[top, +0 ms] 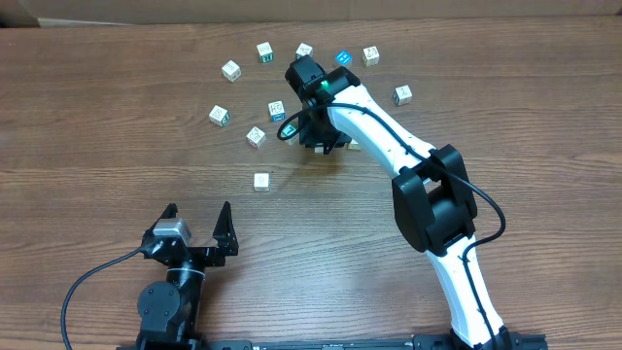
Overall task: Form a circle
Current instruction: 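Grasp the block with the leaf and E faces with the right gripper, then place the E block beside the first placed block and release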
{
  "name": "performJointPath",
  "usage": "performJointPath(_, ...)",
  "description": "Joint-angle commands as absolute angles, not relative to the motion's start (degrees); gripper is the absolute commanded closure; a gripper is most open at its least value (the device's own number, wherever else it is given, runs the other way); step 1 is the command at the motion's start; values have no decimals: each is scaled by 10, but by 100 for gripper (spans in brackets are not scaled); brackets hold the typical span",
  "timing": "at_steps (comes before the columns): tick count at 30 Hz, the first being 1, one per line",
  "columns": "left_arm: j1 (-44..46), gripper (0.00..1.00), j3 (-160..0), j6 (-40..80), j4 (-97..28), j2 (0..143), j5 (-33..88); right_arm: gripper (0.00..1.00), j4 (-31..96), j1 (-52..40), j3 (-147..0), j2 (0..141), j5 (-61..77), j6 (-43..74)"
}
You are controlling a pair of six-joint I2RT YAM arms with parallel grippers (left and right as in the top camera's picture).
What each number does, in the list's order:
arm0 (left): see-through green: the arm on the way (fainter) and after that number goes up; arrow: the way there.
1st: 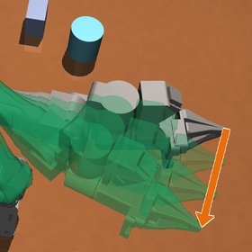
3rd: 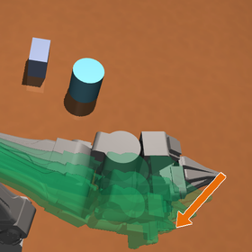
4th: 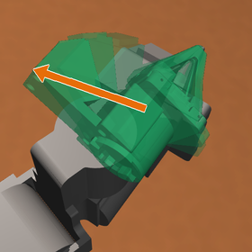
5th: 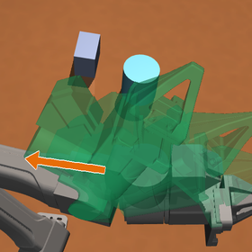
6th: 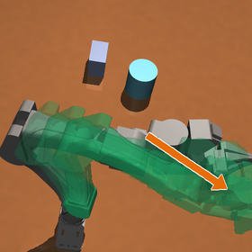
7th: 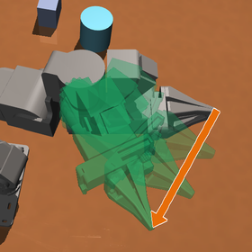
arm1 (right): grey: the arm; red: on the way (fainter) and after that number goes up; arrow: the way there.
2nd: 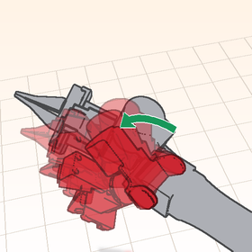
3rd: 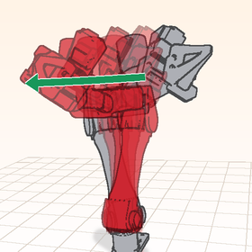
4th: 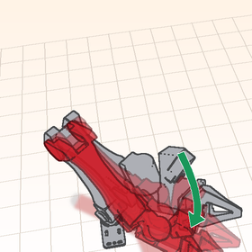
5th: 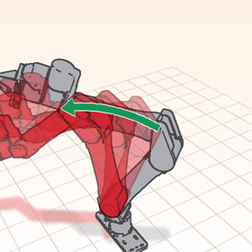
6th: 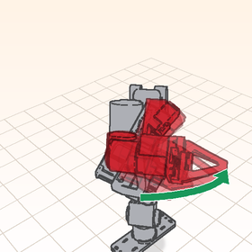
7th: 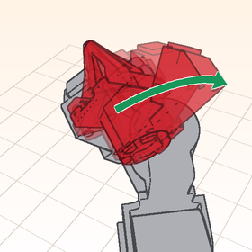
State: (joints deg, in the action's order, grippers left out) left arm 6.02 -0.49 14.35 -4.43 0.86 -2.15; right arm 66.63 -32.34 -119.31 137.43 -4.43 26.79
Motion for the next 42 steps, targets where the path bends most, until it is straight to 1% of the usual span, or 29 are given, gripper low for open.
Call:
performJointPath(1,65,0,-3,128,-43,2,-19,67,669,-323,-1191,1357,-43,268)
performJointPath(6,65,1,-3,128,-43,2,-19,67,688,-326,-1191,1357,-40,269)
performJointPath(9,65,0,-3,128,-43,2,-19,69,696,-328,-1191,1357,-18,268)
performJointPath(17,65,1,-3,128,-43,2,-19,69,705,-329,-1191,1357,22,268)
performJointPath(27,65,0,-3,128,-43,2,-19,70,755,-334,-1191,1357,84,268)
performJointPath(42,65,1,-3,128,-43,2,-19,70,764,-391,-1191,1357,87,275)
